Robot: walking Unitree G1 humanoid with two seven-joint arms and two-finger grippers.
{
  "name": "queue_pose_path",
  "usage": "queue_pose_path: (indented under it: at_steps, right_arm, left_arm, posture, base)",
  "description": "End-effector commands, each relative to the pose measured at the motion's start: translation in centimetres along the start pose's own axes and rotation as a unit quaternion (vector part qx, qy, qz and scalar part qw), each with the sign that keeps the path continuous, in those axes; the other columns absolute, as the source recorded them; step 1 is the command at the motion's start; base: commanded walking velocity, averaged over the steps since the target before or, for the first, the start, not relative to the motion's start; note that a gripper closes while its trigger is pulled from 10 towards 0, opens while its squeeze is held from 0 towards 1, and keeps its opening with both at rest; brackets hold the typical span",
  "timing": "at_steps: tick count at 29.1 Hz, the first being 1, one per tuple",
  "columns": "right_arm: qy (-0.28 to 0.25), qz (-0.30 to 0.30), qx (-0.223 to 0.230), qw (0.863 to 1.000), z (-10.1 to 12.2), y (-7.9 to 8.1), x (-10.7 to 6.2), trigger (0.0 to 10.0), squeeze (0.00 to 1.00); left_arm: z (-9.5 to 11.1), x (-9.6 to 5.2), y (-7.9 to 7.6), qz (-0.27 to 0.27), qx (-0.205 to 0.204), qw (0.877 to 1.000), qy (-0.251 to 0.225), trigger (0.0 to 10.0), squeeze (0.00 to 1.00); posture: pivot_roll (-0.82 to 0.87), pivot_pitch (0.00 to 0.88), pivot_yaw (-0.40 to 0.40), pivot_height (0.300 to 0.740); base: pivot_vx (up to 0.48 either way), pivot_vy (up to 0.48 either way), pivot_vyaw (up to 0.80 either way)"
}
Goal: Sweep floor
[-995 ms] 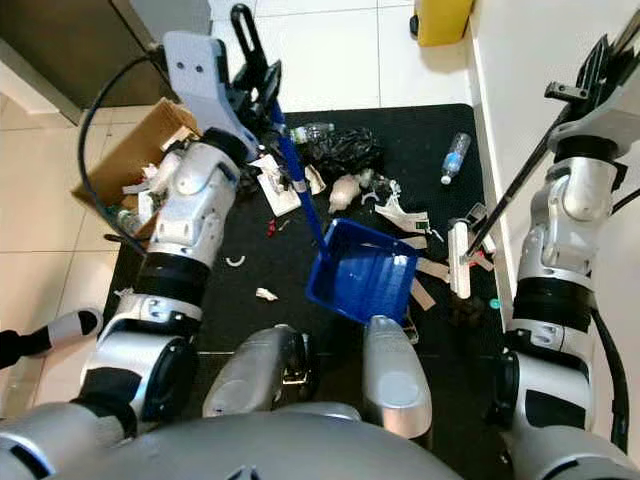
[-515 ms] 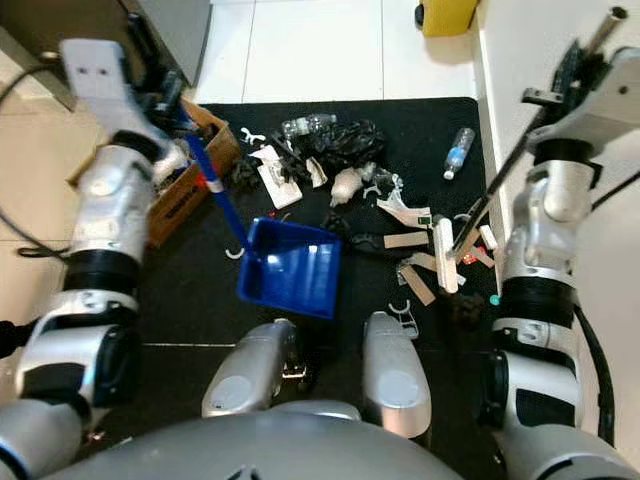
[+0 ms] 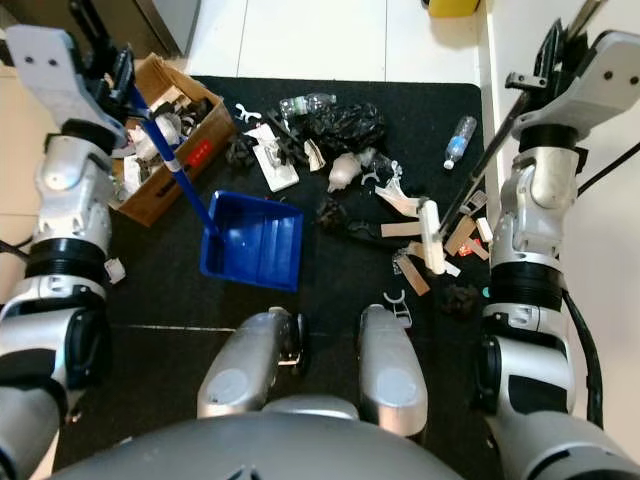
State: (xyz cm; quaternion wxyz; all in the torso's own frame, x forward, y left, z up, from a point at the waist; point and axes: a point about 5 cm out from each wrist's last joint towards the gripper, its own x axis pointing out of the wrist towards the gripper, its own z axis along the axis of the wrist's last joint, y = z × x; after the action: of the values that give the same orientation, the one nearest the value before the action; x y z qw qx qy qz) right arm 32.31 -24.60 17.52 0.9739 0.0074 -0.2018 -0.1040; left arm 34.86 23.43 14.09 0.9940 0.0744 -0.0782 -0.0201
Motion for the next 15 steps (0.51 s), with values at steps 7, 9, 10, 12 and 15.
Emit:
queue_pose_path:
  at_steps: [7, 9, 10, 12, 15]
  right_arm:
    - [-0.024, 0.007, -0.004, 1.0, 0.7, 0.0, 0.6, 10.0, 0.0]
    - [-0.025, 0.005, -0.005, 1.0, 0.8, -0.2, 0.6, 10.0, 0.0]
    - [-0.025, -0.003, -0.004, 1.0, 0.7, -0.7, 0.4, 10.0, 0.0]
    - [-0.025, -0.007, -0.001, 1.0, 0.7, -0.9, 0.4, 10.0, 0.0]
    - [-0.022, -0.011, 0.002, 1.0, 0.6, -1.3, 0.3, 10.0, 0.0]
  left_arm:
    - [-0.1, 0.2, 0.9, 0.005, 0.069, 0.998, -0.006, 10.0, 0.0]
    - [-0.4, 0.0, 1.0, 0.004, 0.075, 0.997, -0.002, 10.0, 0.0]
    - [-0.8, -0.4, 1.2, 0.008, 0.075, 0.997, -0.003, 10.0, 0.0]
    - [-1.0, -0.5, 1.3, 0.011, 0.076, 0.997, -0.003, 10.0, 0.0]
    - [-1.2, -0.3, 1.0, 0.03, 0.063, 0.998, -0.002, 10.0, 0.0]
  posture:
    - [-0.02, 0.197, 0.037, 0.74]
    - [-0.02, 0.189, 0.034, 0.74]
    - [-0.02, 0.188, 0.028, 0.74]
    - [-0.02, 0.188, 0.028, 0.74]
    - [-0.03, 0.187, 0.009, 0.74]
  base:
    - [0.0, 0.0, 0.0]
    - [0.0, 0.0, 0.0]
    - [0.0, 0.0, 0.0]
    - [0.0, 0.0, 0.0]
    - [0.0, 0.0, 0.0]
